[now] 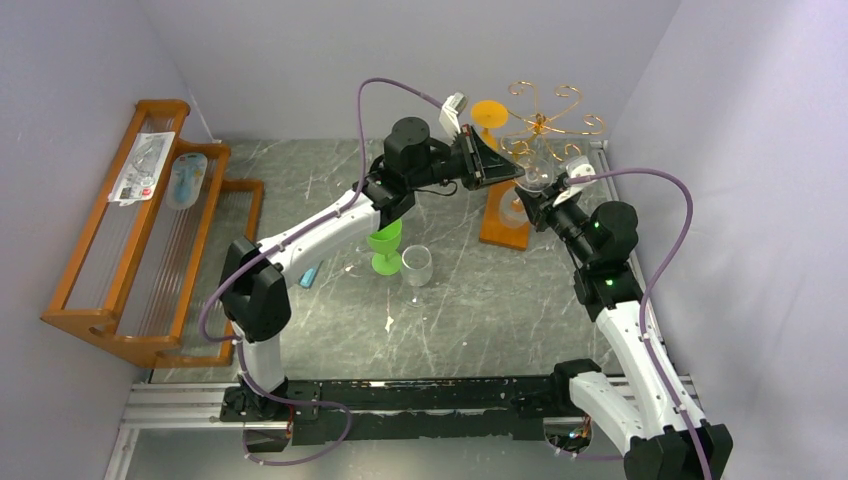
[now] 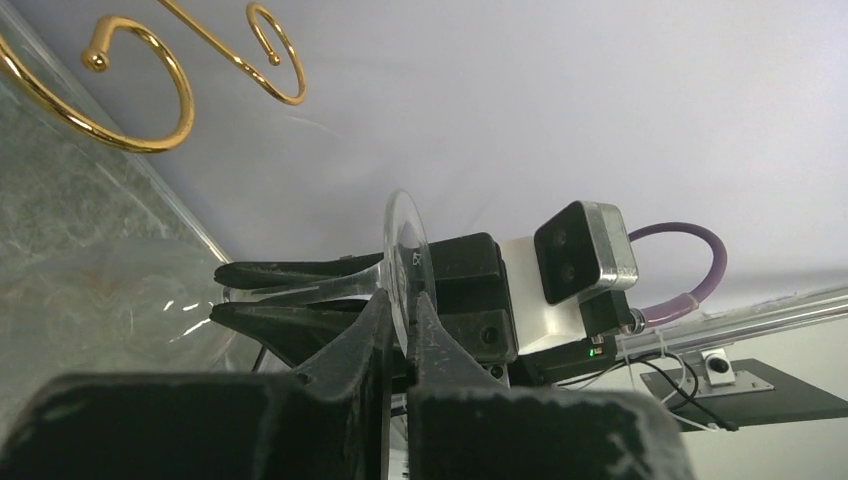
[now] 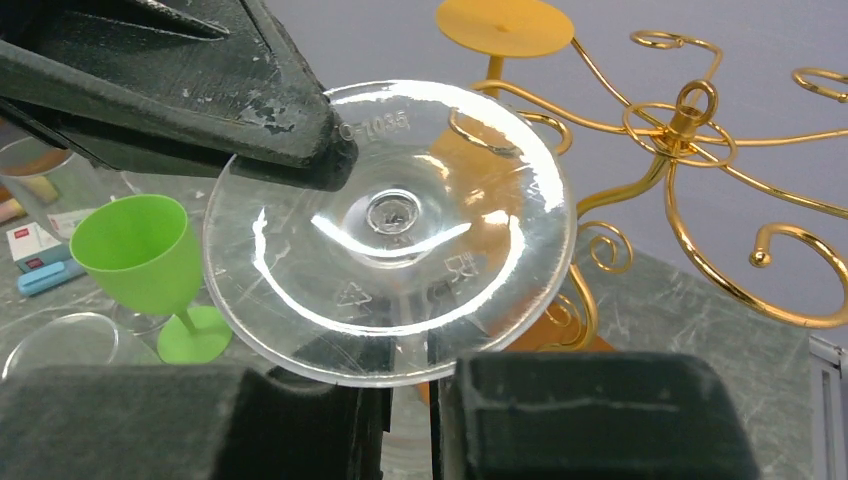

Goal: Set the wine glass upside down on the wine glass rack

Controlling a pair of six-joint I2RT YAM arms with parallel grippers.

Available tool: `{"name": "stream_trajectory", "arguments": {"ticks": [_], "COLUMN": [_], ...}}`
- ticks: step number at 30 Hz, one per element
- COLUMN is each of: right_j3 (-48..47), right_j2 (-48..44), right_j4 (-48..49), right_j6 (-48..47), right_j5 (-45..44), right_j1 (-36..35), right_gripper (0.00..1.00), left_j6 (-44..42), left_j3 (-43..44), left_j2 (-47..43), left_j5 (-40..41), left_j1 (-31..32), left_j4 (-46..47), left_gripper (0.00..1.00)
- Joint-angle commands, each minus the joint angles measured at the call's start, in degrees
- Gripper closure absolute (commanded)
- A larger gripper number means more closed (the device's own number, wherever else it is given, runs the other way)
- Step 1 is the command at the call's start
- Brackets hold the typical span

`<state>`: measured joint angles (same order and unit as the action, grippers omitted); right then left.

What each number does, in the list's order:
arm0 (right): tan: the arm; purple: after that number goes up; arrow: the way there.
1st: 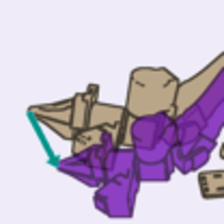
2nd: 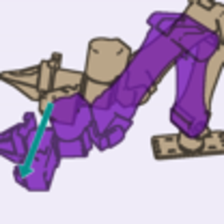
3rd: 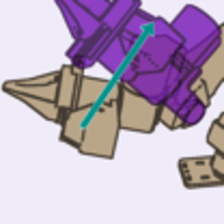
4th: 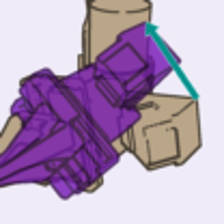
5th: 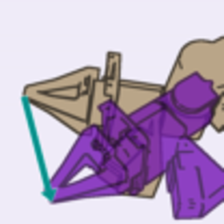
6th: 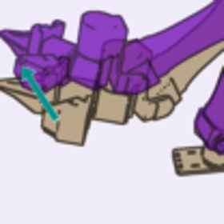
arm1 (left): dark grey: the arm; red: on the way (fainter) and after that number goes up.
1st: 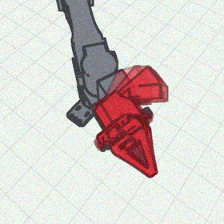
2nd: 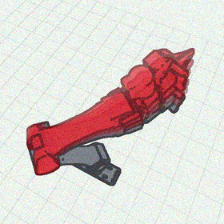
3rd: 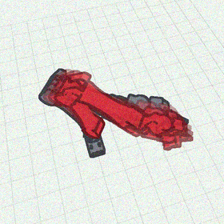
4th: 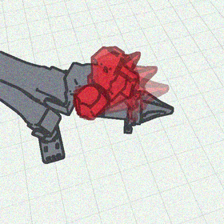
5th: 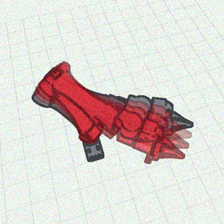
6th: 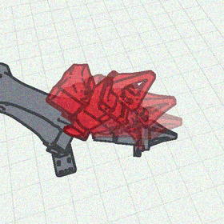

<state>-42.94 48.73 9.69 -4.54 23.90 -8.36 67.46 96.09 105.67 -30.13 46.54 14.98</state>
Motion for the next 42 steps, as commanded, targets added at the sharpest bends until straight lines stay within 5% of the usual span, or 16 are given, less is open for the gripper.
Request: {"name": "stream_trajectory", "arguments": {"ticks": [1,6,11,22,42], "right_j3": [-1.41,-2.45,-3.78,-8.96,-14.86], "right_j2": [-0.81,-1.88,-4.75,-11.68,-15.69], "right_j4": [2.48,-0.82,-5.03,-14.12,-15.46], "right_j6": [0.93,2.17,3.81,8.22,15.46], "right_j5": [0.03,-3.99,-10.08,-17.24,-22.47], "right_j1": [-0.02,0.03,0.03,0.07,0.04], "right_gripper": [1.00,0.57,0.37,0.27,0.27], "left_j6": [-0.13,1.14,1.84,4.25,3.98], "left_j3": [2.87,7.73,14.15,19.10,26.79], "left_j2": [2.27,4.50,6.88,10.03,15.08], "left_j5": [-4.93,-2.14,2.08,8.49,19.83], "left_j1": [-0.06,-0.63,-0.84,-1.07,-2.84], "left_j4": [2.26,1.76,-2.43,-8.36,-14.47], "left_gripper": [0.95,0.95,0.95,0.95,0.95]}}
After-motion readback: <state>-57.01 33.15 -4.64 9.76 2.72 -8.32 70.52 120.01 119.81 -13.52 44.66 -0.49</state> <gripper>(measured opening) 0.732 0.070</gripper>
